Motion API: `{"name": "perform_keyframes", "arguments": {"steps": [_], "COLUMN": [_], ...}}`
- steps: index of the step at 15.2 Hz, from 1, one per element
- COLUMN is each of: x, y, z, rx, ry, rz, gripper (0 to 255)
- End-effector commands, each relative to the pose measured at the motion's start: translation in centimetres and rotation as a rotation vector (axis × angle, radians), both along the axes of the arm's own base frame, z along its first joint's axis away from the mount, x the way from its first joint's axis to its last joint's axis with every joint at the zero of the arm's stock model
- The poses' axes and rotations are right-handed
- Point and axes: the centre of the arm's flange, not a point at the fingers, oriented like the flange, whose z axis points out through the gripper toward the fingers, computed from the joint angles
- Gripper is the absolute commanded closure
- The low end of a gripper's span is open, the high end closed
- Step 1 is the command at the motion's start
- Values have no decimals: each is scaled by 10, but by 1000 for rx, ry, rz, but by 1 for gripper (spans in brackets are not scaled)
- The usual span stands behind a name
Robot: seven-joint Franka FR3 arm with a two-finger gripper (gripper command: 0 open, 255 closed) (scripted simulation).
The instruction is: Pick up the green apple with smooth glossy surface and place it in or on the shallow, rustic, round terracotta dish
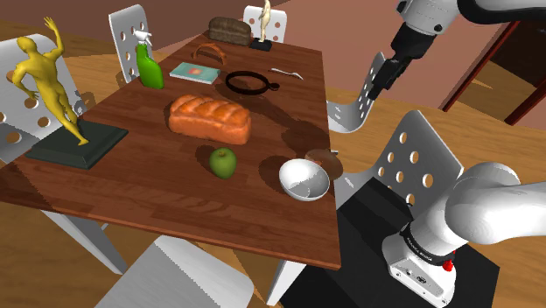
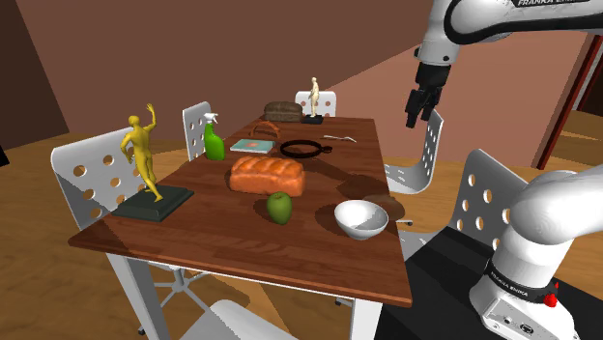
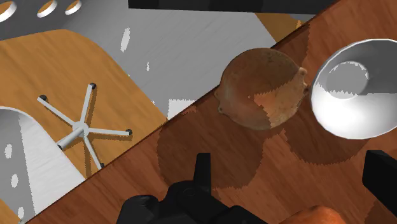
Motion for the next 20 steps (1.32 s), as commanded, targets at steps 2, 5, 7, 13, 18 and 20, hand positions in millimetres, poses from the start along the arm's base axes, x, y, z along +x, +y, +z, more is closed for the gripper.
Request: {"name": "perform_keyframes", "arguments": {"steps": [2,5,7,13,18,20], "x": [4,16,25,53,78,88], "y": [10,39,58,117,165,185], "z": [-7,-28,-41,-81,-112,-124], "rx": [5,19,29,58,83,92], "ry": [-2,-8,-12,-23,-33,-37], "rz": [-6,-24,-36,-72,-102,-114], "gripper": [0,0,0,0,0,0]}}
